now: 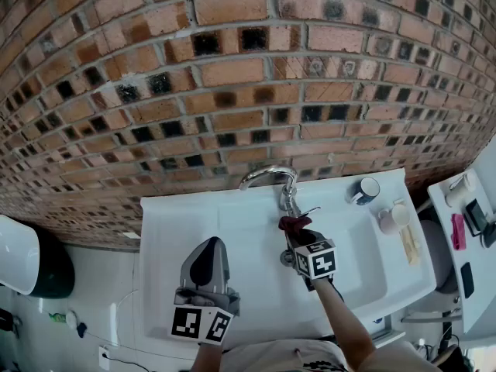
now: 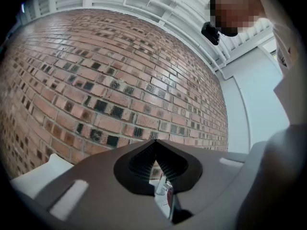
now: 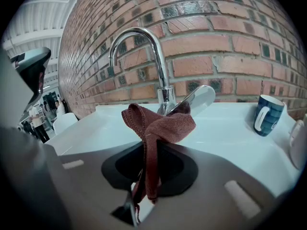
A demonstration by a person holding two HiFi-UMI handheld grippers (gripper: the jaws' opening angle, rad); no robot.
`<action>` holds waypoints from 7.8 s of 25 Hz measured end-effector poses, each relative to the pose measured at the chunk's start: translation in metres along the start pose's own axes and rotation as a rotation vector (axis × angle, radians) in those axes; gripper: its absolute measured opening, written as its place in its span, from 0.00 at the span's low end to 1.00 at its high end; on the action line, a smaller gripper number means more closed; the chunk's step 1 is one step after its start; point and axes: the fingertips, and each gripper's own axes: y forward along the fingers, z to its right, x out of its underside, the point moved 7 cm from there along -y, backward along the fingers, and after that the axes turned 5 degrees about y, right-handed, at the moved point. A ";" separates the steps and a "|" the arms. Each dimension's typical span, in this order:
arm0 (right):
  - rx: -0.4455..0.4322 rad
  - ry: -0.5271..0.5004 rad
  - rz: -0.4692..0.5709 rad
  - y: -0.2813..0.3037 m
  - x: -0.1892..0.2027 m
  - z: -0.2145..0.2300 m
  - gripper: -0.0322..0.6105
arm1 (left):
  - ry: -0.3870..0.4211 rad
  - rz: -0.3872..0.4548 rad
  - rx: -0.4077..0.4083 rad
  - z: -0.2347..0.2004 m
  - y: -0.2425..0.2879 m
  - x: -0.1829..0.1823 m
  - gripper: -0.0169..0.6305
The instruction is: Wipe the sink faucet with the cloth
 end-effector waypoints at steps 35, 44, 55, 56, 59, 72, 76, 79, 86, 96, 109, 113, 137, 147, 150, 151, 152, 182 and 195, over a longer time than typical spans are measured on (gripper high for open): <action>-0.050 -0.044 -0.023 0.034 -0.063 -0.033 0.13 | -0.003 -0.004 -0.031 -0.012 0.002 0.003 0.03; 0.021 0.025 0.011 0.018 -0.079 -0.011 0.13 | -0.010 -0.002 -0.031 -0.014 0.004 0.005 0.03; 0.062 0.100 0.132 -0.004 -0.098 -0.004 0.13 | -0.010 0.008 -0.038 -0.017 0.001 0.003 0.03; 0.066 0.102 0.154 -0.007 -0.102 -0.004 0.13 | -0.009 0.008 -0.036 -0.016 0.001 0.002 0.03; 0.071 0.101 0.242 -0.021 -0.121 -0.006 0.13 | -0.008 0.012 -0.033 -0.016 0.000 0.001 0.03; -0.037 -0.073 0.362 -0.038 -0.165 -0.074 0.13 | -0.009 0.019 -0.042 -0.017 -0.003 -0.001 0.03; -0.098 -0.149 0.324 -0.026 -0.156 -0.102 0.13 | -0.008 0.021 -0.043 -0.016 -0.003 -0.001 0.03; -0.119 -0.192 0.313 -0.020 -0.153 -0.116 0.13 | -0.008 0.024 -0.044 -0.017 -0.004 -0.001 0.03; -0.140 -0.250 0.344 -0.042 -0.150 -0.124 0.13 | -0.008 0.026 -0.064 -0.024 -0.007 -0.003 0.03; -0.127 -0.472 0.305 -0.021 -0.178 -0.152 0.13 | -0.009 0.031 -0.051 -0.017 -0.010 -0.004 0.03; 0.030 -0.382 0.458 -0.067 -0.216 -0.092 0.13 | -0.013 0.037 -0.049 -0.018 -0.007 -0.004 0.03; 0.121 -0.329 0.434 -0.074 -0.210 -0.052 0.13 | -0.015 0.036 -0.037 -0.015 -0.005 -0.003 0.03; 0.208 -0.403 0.041 0.004 -0.098 -0.024 0.13 | -0.029 0.001 -0.031 -0.016 0.007 0.006 0.03; 0.165 -0.430 0.004 0.014 -0.093 -0.036 0.13 | -0.024 -0.002 -0.040 -0.018 0.006 0.007 0.03; 0.162 -0.432 0.004 0.017 -0.091 -0.036 0.13 | -0.022 -0.007 -0.033 -0.017 0.008 0.008 0.03; 0.158 -0.430 0.003 0.019 -0.092 -0.037 0.13 | -0.021 -0.008 -0.033 -0.017 0.009 0.008 0.03; 0.152 -0.431 0.000 0.020 -0.092 -0.038 0.13 | -0.020 -0.009 -0.034 -0.017 0.009 0.008 0.03; 0.040 -0.336 0.078 0.022 -0.097 -0.058 0.12 | -0.027 -0.022 -0.067 -0.031 0.013 0.015 0.03; -0.012 -0.262 0.448 -0.149 -0.125 -0.094 0.12 | 0.032 0.080 -0.030 0.002 -0.018 -0.019 0.03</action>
